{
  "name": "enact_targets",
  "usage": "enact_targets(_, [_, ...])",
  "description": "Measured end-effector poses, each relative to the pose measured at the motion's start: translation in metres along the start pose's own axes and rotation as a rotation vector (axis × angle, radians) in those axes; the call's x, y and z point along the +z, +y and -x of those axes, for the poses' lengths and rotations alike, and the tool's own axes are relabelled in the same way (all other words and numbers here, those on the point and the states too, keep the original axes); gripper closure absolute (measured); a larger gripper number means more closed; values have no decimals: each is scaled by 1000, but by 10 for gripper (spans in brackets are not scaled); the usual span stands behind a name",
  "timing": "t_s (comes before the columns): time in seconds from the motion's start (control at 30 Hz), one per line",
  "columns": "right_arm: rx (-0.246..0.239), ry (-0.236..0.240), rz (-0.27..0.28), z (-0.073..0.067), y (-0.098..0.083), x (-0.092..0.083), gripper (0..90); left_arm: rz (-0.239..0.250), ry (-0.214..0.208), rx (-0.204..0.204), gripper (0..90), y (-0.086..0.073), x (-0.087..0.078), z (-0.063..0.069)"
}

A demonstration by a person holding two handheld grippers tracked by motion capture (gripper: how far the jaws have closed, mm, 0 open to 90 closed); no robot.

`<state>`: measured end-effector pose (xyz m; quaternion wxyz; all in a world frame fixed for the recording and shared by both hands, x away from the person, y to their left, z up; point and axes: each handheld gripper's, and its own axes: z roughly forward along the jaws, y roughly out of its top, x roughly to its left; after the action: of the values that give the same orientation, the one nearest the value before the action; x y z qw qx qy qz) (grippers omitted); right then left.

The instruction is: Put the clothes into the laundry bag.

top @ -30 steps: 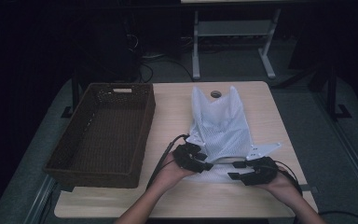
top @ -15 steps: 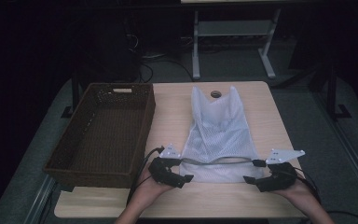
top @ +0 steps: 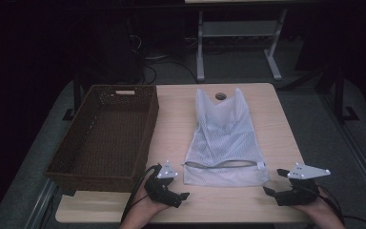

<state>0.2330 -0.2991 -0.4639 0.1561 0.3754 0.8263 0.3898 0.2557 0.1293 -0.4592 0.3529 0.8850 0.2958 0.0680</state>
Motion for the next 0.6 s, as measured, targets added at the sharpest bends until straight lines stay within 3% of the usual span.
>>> enact_targets(0.17, [-7, 9, -1, 3, 1, 4, 129, 4, -13, -1, 128, 1, 3, -4])
enact_targets(0.33, [-44, 1, -15, 3, 2, 8, 129, 2, -12, 7, 128, 1, 2, -5])
enact_targets(0.6, [-30, 3, -4, 4, 2, 7, 129, 8, -7, 5, 128, 1, 0, -6])
